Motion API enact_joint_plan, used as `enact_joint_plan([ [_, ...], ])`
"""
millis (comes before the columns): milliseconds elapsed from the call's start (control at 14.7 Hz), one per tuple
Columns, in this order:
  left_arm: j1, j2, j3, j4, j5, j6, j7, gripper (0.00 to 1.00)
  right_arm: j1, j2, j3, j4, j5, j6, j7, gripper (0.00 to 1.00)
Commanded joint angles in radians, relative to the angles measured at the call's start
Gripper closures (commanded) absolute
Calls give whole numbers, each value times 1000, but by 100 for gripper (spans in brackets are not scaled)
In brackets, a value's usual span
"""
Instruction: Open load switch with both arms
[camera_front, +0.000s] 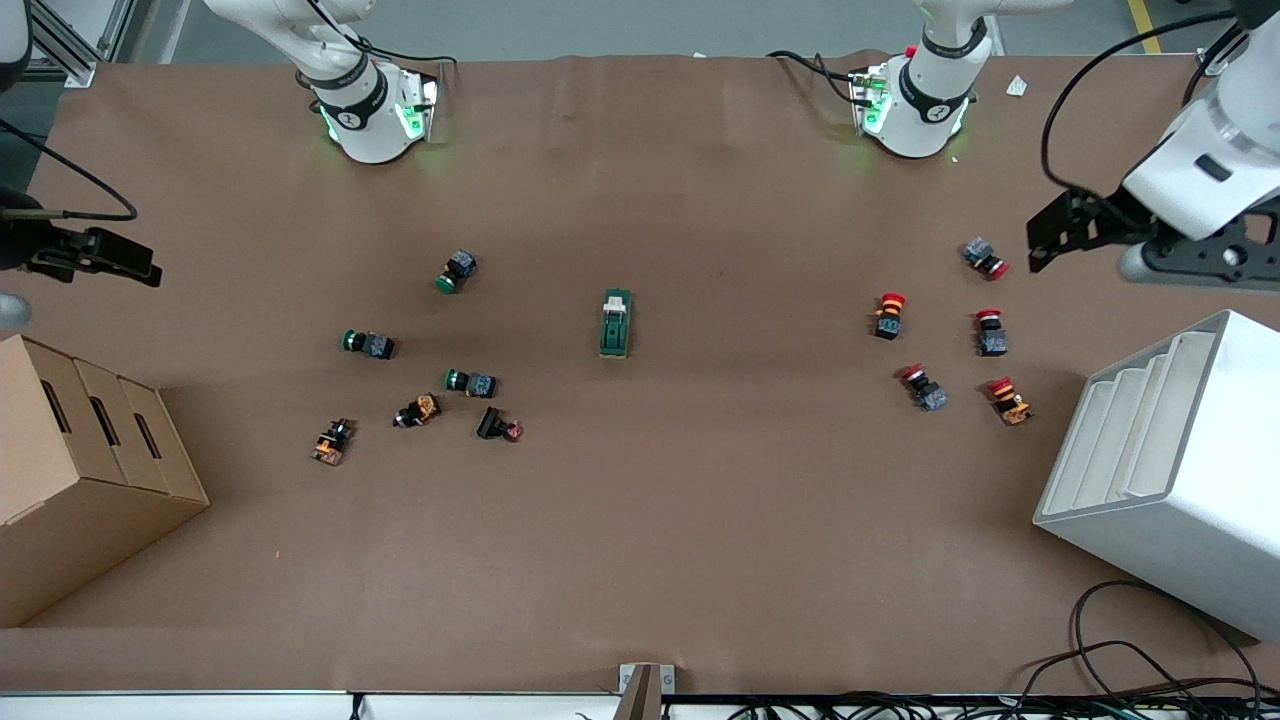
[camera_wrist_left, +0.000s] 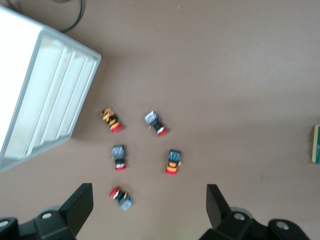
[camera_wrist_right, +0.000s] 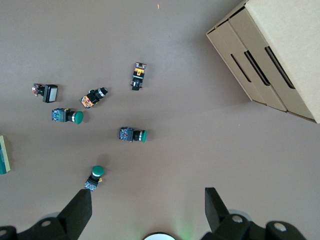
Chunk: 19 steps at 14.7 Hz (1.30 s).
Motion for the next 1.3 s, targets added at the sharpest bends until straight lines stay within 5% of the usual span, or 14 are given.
enact_joint_plan([
  [0,-10,-101,37,-107,-13,-7,9,0,15,-56,-12,-45,7,-5,12,0],
  [477,59,-210,29,-210,-62,1,21,0,28,-141,-31,-102,4,-8,8,0],
  [750,59,-205,-43,-207,-49,-2,-11,0,15,-161,-25,-96,4,-11,8,0],
  [1227,55,-113,-47,-125,-50,-8,-31,0,23,-182,-22,-105,2,-32,6,0],
])
